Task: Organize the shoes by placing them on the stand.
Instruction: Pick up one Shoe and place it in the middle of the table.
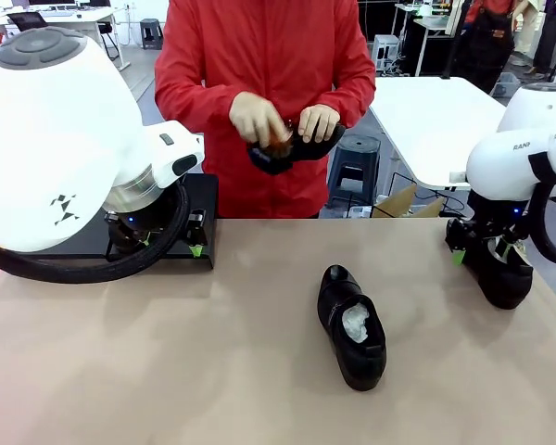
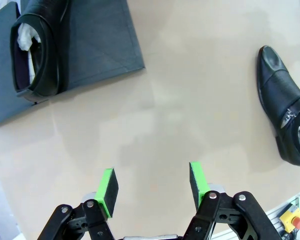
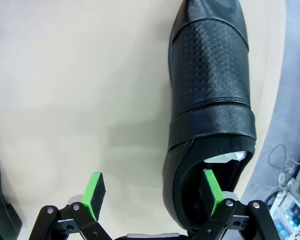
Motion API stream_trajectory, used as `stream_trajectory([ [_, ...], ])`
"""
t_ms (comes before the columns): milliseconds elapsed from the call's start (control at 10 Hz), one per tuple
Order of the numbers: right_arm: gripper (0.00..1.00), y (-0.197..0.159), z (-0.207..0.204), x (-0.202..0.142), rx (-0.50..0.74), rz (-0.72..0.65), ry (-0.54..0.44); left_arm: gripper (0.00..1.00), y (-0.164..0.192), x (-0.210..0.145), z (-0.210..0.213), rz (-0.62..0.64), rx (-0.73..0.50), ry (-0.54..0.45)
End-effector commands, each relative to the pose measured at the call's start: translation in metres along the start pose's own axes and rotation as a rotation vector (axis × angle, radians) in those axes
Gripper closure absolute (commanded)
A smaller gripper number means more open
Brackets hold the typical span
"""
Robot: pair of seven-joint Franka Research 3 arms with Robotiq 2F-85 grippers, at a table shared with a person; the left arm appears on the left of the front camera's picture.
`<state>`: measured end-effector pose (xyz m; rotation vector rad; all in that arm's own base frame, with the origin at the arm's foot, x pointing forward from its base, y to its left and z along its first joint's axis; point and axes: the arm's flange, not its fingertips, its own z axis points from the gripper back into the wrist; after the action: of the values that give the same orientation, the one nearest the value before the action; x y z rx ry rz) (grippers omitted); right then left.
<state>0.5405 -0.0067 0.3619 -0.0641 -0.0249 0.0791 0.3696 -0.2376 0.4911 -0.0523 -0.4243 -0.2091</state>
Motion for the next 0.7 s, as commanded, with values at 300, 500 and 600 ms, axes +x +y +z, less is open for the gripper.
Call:
stream_trajectory([
  [300,0.16,-0.010,-0.021,0.003,-0.002,-0.002,-0.012,0.26,-0.001,0.001,-0.001,0.010,0.019,-0.017],
  [500,0.53,-0.011,-0.026,0.005,-0.007,0.009,-0.007,0.26,-0.001,0.001,-0.001,0.010,0.019,-0.017],
  [600,0.71,-0.012,-0.027,0.006,-0.007,0.010,-0.006,0.26,-0.001,0.001,-0.001,0.010,0.019,-0.017],
])
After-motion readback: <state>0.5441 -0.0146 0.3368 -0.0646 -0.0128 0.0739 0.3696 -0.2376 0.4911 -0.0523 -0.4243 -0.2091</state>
